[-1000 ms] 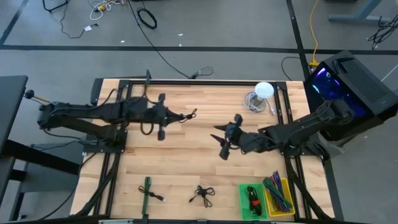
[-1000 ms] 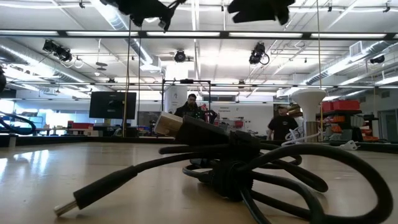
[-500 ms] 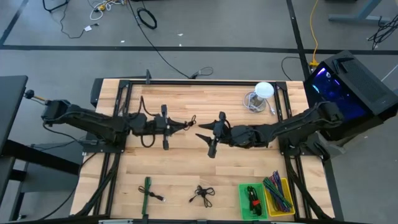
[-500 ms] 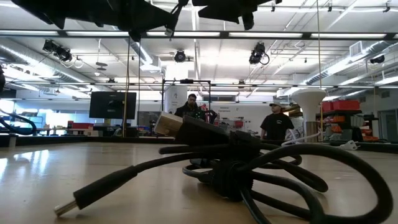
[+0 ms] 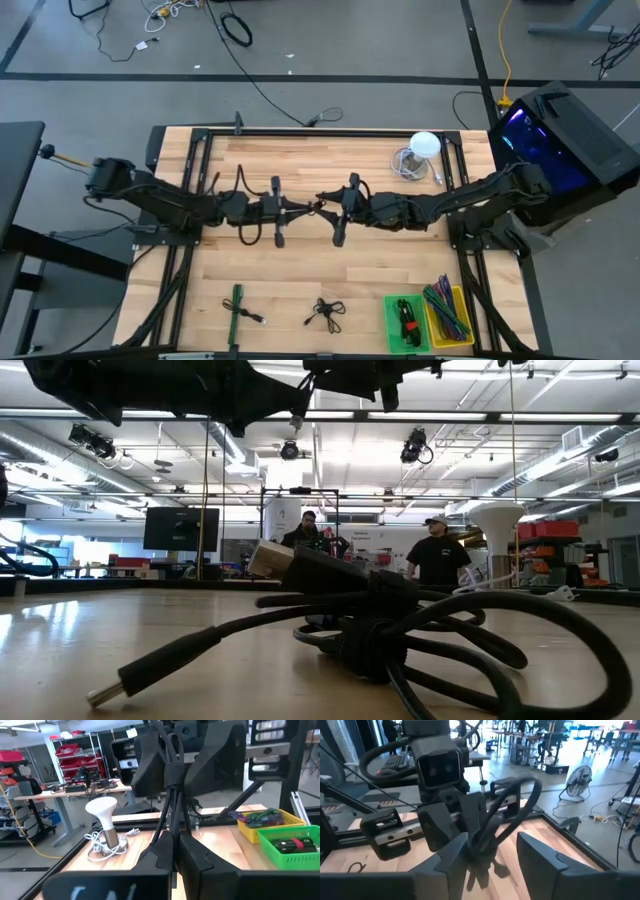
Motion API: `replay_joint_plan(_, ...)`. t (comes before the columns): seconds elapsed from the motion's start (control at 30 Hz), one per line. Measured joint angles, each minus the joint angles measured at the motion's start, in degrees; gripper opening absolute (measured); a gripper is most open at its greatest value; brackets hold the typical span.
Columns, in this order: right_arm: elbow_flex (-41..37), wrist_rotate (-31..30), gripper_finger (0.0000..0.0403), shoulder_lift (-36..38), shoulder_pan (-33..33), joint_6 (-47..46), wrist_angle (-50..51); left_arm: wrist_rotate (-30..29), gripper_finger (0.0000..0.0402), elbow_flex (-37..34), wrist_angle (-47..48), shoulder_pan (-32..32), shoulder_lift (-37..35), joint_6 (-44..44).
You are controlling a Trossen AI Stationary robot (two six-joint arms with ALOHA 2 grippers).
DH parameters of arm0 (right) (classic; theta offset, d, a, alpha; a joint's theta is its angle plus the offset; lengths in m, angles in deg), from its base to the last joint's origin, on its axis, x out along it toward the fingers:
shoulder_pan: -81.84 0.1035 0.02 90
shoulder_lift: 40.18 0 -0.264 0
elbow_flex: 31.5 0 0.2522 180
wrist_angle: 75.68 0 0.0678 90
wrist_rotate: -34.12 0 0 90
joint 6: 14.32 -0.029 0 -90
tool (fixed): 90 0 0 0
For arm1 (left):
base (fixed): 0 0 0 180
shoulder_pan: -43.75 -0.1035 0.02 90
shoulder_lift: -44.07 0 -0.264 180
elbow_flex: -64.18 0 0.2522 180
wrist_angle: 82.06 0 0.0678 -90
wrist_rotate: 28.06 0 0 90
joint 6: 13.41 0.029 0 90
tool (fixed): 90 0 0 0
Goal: Pick & Place USB Port
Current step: Put the black charger cable into the green basket
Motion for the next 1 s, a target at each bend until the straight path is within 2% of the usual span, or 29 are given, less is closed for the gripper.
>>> replay_joint_plan(0.07, 0.0, 0.03, 0.0147, 0.0, -0.22, -0.56, 0.59, -0.04, 0.0012, 0.0, -1.1, 0.0, 0.54, 0.0)
replay_joint_plan(0.2, 0.0, 0.64, 0.0036, 0.0, -0.28, -0.23, 1.36, -0.26, 0.0014, 0.11, -1.36, -0.05, 1.15, -0.07)
replay_joint_plan(0.23, 0.0, 0.63, 0.0024, 0.0, -0.26, 0.25, 1.22, -0.26, 0.002, 0.11, -1.53, -0.07, 1.15, -0.11)
replay_joint_plan(0.43, 0.0, -0.41, 0.002, 0.52, -0.18, 0.74, 2.15, 0.2, 0.0089, 0.11, -2.28, 0.0, 1.13, 0.02)
replay_joint_plan(0.57, 0.0, -1.47, 0.002, 2.02, 0.72, 0.51, 4.73, 0.45, 0.0118, 0.12, -2.46, 0.03, 0.55, 0.24)
replay_joint_plan(0.77, 0.0, -2.14, 0.002, 6.98, 4.54, -7.93, 16.56, -0.91, 0.0127, 0.15, -3.27, 0.76, -1.79, 6.03)
replay_joint_plan(1.0, 0.0, -3.18, 0.002, 12.4, 16.41, -26.33, 32.89, -10.78, 0.0117, 0.2, -1.14, 2.56, -5.83, 14.97)
